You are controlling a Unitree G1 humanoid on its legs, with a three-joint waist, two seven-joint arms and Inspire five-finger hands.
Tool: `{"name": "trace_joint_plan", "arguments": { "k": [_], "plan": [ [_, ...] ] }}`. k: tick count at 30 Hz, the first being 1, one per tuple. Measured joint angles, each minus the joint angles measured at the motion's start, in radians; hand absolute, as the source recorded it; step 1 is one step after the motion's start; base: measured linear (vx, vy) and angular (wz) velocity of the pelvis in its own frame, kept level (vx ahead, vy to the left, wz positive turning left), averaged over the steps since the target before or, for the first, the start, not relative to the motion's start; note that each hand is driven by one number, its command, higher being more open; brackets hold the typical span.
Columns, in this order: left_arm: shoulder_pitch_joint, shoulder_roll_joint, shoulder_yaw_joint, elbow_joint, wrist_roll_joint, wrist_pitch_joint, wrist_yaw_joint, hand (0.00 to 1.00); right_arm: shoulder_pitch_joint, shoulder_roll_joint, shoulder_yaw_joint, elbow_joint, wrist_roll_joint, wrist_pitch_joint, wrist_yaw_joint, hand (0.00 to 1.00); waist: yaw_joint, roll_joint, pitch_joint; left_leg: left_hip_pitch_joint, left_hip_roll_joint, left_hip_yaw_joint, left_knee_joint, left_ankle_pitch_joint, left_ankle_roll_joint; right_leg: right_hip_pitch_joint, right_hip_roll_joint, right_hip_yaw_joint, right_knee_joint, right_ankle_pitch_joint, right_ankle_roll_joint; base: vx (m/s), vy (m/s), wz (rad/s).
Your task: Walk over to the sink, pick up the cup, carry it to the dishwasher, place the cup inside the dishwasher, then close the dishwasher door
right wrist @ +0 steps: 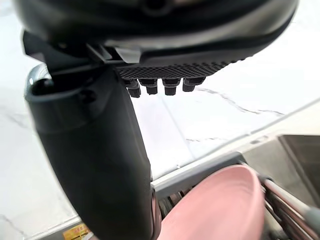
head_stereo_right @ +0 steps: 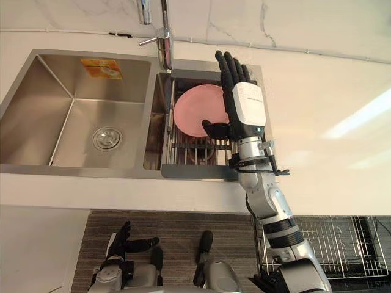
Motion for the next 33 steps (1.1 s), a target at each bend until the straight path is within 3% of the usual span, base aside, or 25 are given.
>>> {"name": "trace_joint_plan", "arguments": {
  "k": [8,18,24,33],
  "plan": [
    [0.0,0.001,0.0,-0.01,0.0,-0.001,0.0,1.0,-0.081,-0.037,0.011,0.068,-0.023,0.007,0.002,1.0,0.005,-0.001,0.005,-0.01,-0.004,-0.007,0.001,0.0,0.0,-0.006,-0.005,-0.003,0.0,0.0,0.0,0.0,0.0,0.02],
    [0.0,0.001,0.0,-0.017,0.0,0.005,0.0,1.0,-0.069,-0.041,0.015,0.022,-0.018,0.001,0.012,1.0,0.006,-0.001,0.006,-0.012,-0.004,-0.013,0.001,0.0,0.001,-0.006,-0.005,-0.006,0.0,0.0,0.0,0.0,0.0,0.01],
    [0.0,0.001,0.0,-0.018,0.0,0.011,0.0,1.0,0.034,-0.04,0.015,-0.033,0.02,-0.051,0.032,1.0,0.004,-0.002,0.006,-0.003,-0.004,-0.015,0.003,0.0,0.0,0.004,-0.006,-0.007,0.0,-0.003,0.003,0.0,0.0,0.01],
    [0.005,0.005,-0.001,-0.019,0.0,0.017,-0.001,1.0,0.164,-0.04,0.016,-0.019,0.028,-0.052,0.079,1.0,-0.012,-0.005,0.007,0.006,-0.005,-0.016,0.001,0.0,0.0,0.013,-0.008,-0.006,0.0,-0.009,0.01,0.0,0.0,0.01]
  ]
}}
